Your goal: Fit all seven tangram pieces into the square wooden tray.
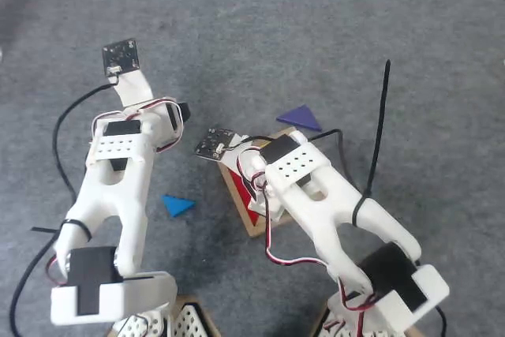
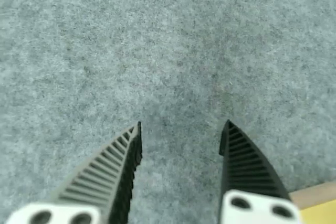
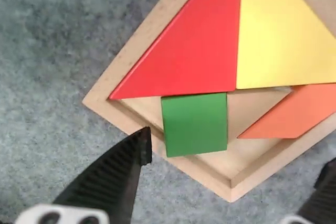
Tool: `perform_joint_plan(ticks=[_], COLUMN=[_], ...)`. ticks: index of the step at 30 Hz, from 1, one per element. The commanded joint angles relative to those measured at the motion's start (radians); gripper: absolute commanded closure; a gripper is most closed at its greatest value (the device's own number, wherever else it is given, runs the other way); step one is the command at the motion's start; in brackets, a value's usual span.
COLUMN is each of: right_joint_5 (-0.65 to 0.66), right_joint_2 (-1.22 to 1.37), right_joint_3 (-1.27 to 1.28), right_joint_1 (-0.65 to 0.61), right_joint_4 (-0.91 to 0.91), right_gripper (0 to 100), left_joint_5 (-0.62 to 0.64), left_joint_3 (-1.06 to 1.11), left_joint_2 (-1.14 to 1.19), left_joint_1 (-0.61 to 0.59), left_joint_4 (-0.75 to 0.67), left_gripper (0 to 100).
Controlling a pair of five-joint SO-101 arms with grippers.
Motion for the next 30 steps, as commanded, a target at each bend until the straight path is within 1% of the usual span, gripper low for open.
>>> perform_joint_plan(ticks=[1,5,12,24,27,30], right_joint_5=[-0.044,-0.098,-0.101,-0.107,-0.153,-0.187], right_joint_2=[-0.053,-0.094,-0.036,0.116,0.105,0.062], right_joint_3=[-0.017,-0.009,0.061,0.06,0.031,-0.008], right_joint_1=[0.045,0.107,0.142,0.134,0.151,0.202], right_joint_4=[-0.007,-0.013,-0.088,-0.183,-0.176,-0.168], right_gripper=[54.1,54.1,54.1,54.1,54.1,54.1], left_joint_5=[-0.011,-0.011,-0.011,-0.011,-0.011,-0.011], left_joint_3=[-0.031,-0.031,-0.031,-0.031,-0.031,-0.031], left_joint_2=[-0.046,-0.046,-0.046,-0.046,-0.046,-0.046], left_joint_1=[0.002,0.002,0.002,0.0,0.0,0.0], left_joint_4=[-0.002,-0.002,-0.002,-0.002,-0.002,-0.002], left_gripper=[76,76,76,76,76,76])
